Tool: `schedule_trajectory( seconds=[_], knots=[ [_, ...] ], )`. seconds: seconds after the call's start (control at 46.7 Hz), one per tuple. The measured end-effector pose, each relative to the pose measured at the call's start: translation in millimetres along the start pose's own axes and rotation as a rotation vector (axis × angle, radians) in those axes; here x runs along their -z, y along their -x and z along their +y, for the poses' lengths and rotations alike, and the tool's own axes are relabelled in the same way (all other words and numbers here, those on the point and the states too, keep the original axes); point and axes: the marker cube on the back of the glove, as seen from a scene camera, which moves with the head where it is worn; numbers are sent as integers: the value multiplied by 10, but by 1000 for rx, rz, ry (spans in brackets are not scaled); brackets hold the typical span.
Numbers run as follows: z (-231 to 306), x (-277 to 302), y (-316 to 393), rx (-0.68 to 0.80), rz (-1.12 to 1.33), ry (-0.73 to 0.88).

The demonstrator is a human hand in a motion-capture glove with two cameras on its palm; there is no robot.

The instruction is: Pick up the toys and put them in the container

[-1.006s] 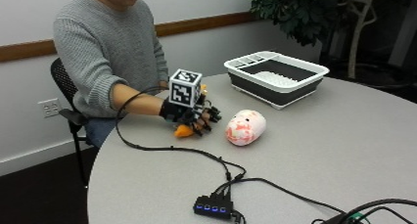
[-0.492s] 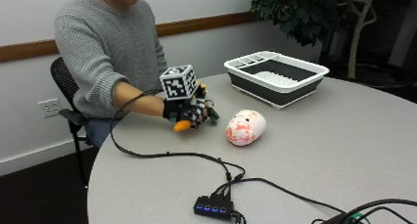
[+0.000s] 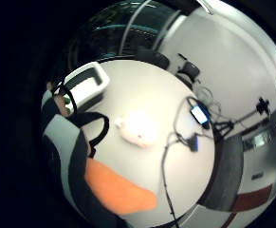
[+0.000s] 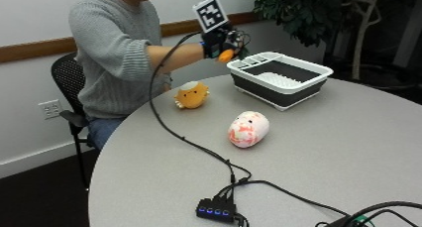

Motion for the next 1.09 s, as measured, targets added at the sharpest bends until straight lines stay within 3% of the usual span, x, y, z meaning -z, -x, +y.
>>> schedule_trajectory(
  seconds=[0.043, 0.128, 0.257, 0.342, 0.428, 0.535, 0.663, 0.963, 1.091],
  knots=[
    [-279, -62, 509, -74, -132, 13],
    [-758, -343, 1130, -35, -110, 66],
    [-1133, -582, 1405, 72, -121, 123],
    [-1245, -666, 1469, 68, -97, 136],
    [-1260, -778, 1464, 30, -77, 202],
    [-1202, -1007, 1272, -141, 37, 369],
    [-1045, -1052, 1406, 27, -200, 434],
    [-846, -1023, 1213, 16, -186, 434],
    [-719, -1000, 756, -12, -103, 434]
  ],
)
